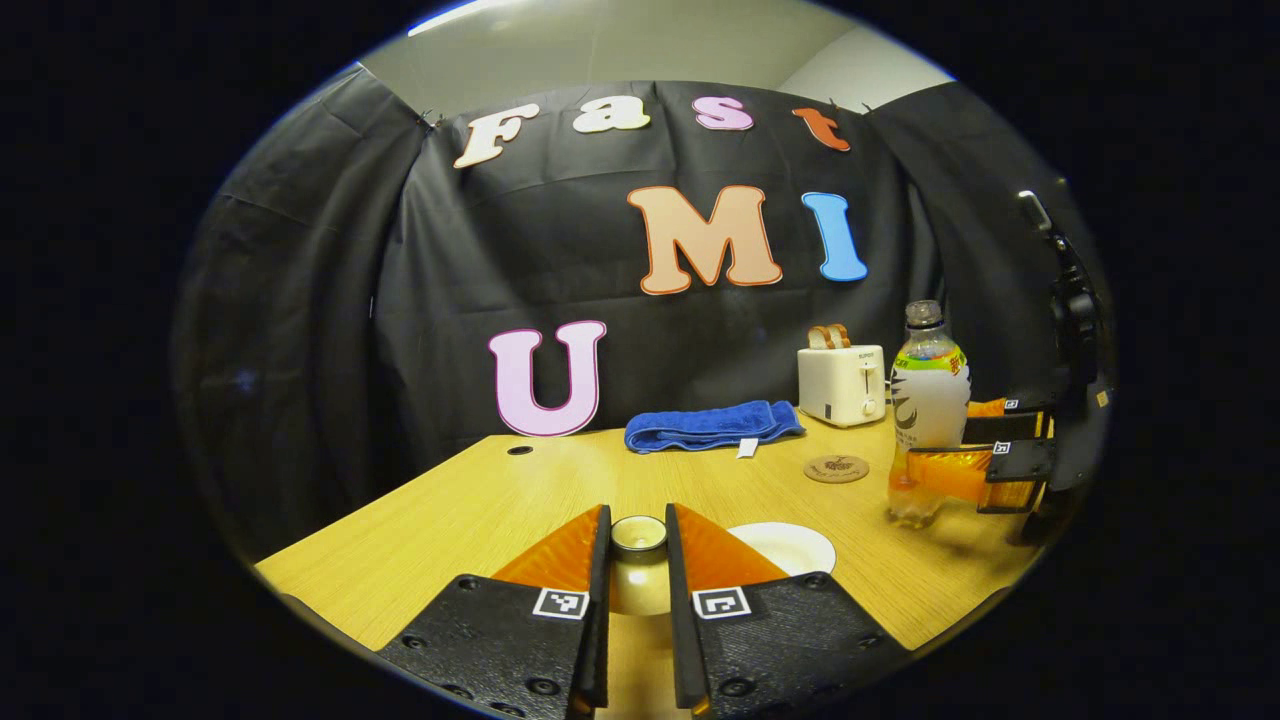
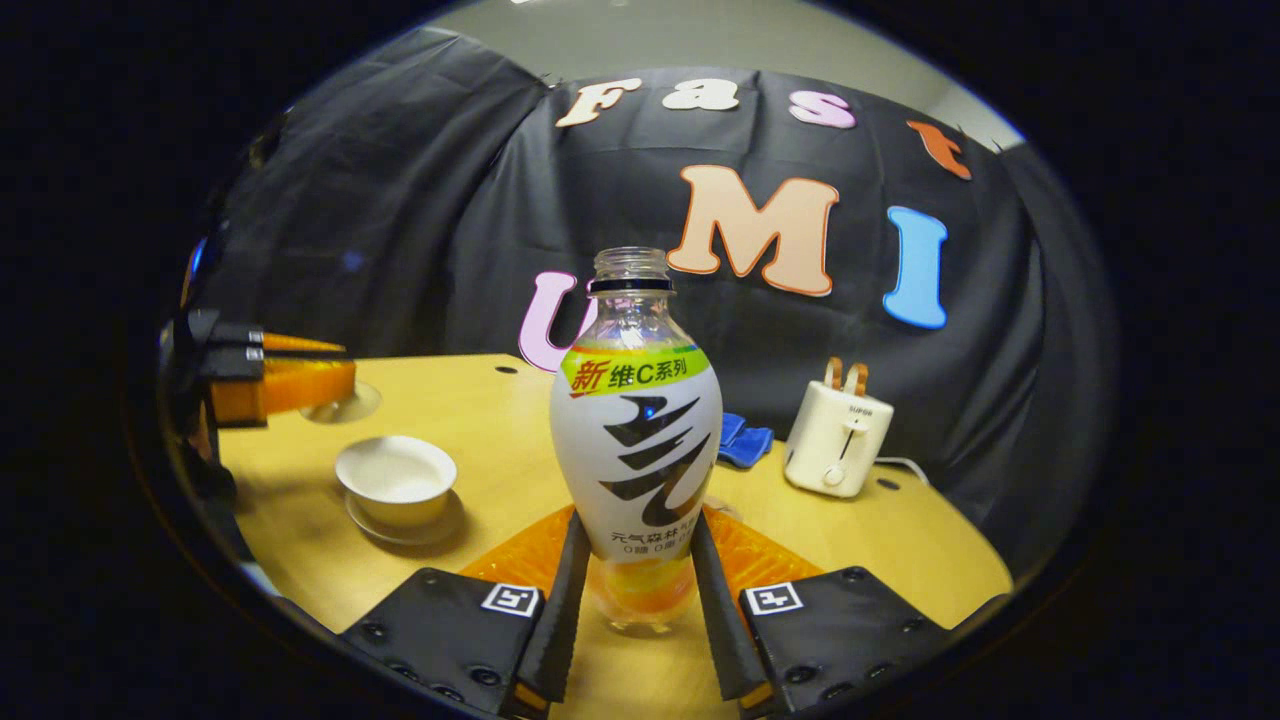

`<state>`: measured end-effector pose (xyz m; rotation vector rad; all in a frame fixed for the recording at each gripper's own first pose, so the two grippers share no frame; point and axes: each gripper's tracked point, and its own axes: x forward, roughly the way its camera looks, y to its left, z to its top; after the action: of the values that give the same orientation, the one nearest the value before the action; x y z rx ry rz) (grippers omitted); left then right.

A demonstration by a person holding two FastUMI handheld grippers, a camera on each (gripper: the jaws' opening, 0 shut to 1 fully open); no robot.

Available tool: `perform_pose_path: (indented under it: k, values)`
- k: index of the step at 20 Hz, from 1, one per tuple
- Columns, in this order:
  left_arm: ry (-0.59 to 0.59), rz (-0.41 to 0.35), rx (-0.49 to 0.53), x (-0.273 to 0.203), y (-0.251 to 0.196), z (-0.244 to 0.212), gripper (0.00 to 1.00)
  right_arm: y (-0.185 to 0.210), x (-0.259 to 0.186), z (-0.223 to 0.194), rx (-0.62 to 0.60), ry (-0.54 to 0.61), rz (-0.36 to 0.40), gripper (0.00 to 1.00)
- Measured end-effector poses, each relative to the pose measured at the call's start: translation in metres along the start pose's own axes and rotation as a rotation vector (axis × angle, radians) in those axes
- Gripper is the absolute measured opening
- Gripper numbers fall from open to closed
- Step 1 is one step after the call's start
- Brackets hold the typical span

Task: Open the teacup lid with one hand, grasp the water bottle and pour water into the teacup with the other hand; after pouring, place the water bottle on the coaster and then close the teacup lid.

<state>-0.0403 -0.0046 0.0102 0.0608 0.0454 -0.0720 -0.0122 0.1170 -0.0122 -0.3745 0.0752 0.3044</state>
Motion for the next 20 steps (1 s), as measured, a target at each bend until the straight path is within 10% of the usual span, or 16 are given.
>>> perform_pose_path:
  k: [20]
  values:
    - [-0.027,0.064,-0.003,-0.016,0.038,0.001,0.23,0.03,0.022,-0.018,-0.922,-0.023,-0.073,0.6]
